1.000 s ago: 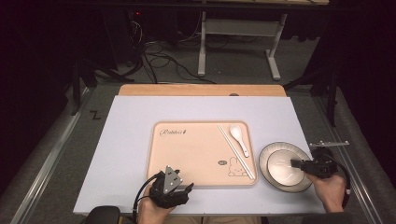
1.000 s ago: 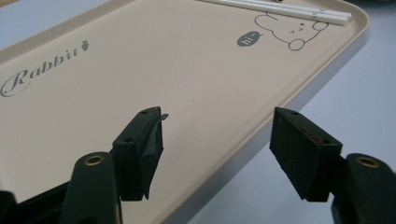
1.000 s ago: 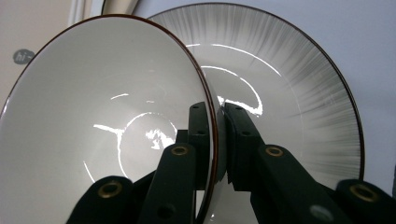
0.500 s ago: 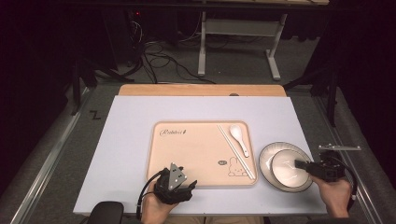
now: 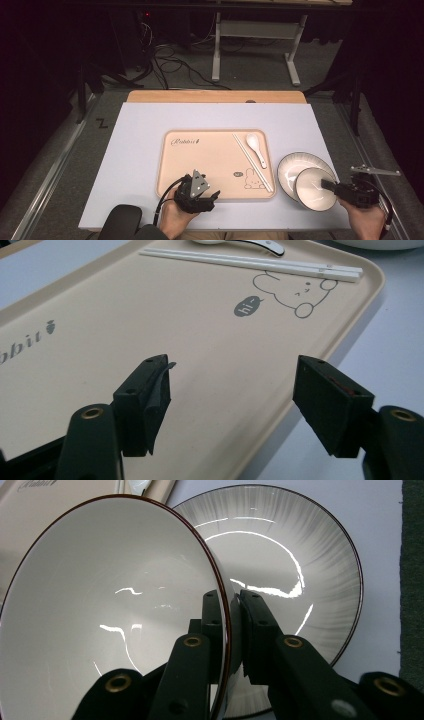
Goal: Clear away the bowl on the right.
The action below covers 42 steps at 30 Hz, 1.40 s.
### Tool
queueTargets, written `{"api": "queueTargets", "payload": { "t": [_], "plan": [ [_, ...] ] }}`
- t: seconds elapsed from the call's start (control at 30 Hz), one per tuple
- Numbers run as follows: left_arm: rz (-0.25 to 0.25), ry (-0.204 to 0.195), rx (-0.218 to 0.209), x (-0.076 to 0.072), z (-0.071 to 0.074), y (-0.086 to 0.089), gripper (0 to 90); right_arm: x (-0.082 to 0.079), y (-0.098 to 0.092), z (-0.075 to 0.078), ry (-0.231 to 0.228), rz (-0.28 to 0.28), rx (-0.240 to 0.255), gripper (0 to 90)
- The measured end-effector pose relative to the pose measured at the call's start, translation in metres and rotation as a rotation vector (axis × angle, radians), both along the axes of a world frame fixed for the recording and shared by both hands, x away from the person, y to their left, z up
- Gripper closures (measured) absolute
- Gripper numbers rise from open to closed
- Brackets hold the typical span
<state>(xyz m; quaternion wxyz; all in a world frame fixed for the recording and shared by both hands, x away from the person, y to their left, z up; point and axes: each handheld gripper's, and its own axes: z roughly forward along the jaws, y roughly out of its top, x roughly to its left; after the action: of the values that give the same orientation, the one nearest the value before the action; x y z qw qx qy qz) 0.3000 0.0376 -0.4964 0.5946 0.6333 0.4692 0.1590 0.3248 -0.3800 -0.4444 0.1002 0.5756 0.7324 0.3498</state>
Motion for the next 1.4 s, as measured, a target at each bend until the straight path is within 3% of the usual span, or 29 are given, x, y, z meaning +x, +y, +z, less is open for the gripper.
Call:
{"api": "queueTargets", "payload": {
  "t": [0.17,0.3,0.77,1.4],
  "plan": [
    [-0.025,0.004,0.004,0.003,0.001,-0.005,31.2,-0.011,-0.001,0.002,-0.006,-0.012,-0.004,83.7],
    [-0.034,0.015,-0.018,0.006,0.001,-0.01,31.3,-0.019,0.0,0.003,-0.011,-0.015,-0.008,83.7],
    [-0.103,0.014,-0.001,0.01,0.0,-0.024,31.8,-0.043,0.004,0.009,-0.017,-0.021,0.005,83.7],
    [-0.097,0.0,0.011,0.008,0.0,-0.021,32.6,-0.038,0.027,0.012,-0.011,0.078,-0.003,83.7]
  ]
}}
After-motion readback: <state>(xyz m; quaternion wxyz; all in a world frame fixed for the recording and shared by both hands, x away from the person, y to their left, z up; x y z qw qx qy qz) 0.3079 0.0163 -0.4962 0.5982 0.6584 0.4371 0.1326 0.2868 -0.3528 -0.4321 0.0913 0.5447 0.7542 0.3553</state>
